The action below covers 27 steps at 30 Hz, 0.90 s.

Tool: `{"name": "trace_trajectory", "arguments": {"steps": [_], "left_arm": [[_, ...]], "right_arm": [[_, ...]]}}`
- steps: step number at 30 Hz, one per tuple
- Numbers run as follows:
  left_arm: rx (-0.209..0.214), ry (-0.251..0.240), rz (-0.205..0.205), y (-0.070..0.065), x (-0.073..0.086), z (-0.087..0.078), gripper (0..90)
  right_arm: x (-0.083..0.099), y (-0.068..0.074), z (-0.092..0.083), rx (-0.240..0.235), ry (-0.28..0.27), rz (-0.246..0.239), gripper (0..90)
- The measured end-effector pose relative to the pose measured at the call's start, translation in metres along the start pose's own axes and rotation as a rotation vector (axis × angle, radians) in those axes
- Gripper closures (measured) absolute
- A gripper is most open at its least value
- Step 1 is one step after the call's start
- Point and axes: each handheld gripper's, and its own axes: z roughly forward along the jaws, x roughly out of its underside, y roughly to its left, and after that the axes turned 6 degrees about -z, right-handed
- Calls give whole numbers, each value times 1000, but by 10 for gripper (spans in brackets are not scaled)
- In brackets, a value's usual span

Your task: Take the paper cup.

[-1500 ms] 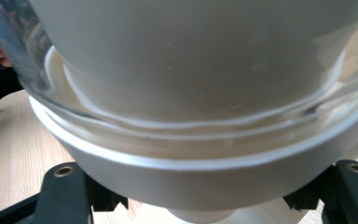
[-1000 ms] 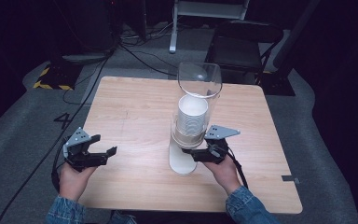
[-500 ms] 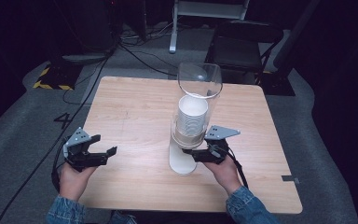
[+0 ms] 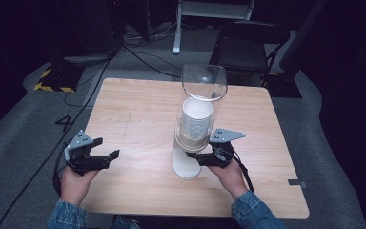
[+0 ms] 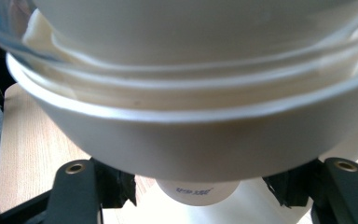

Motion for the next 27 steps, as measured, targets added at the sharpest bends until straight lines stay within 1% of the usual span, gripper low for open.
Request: {"name": "trace_trajectory", "arguments": {"steps": [12,14,15,16,17,18,19,20,21,22,25,27], "left_arm": [[-1,1,0,0,0,0,166],[0,1,2,0,0,0,166],[0,0,2,0,0,0,166],[1,-1,0,0,0,0,166],[0,-4,0,1,-1,0,166],[1,-3,0,1,-1,0,166],[2,-4,-1,1,-1,0,166],[4,-2,-3,1,-1,0,166],[5,0,0,1,-1,1,166],[4,2,0,1,-2,2,166],[7,4,9,1,-2,4,166],[9,4,5,1,-2,4,166]], "right_arm": [[2,0,0,-8,6,6,364],[3,-1,2,-24,23,18,376],[6,-1,6,-18,73,8,381],[11,0,10,-14,110,-1,380],[17,-1,13,-24,119,5,378],[22,-2,14,-41,123,18,377],[23,-2,14,-43,117,20,377],[23,-2,13,-33,112,9,376],[22,-3,12,-26,113,11,374],[21,-3,12,-28,115,15,373],[22,-2,12,-30,110,6,368],[22,-1,13,-28,124,4,364]]}}
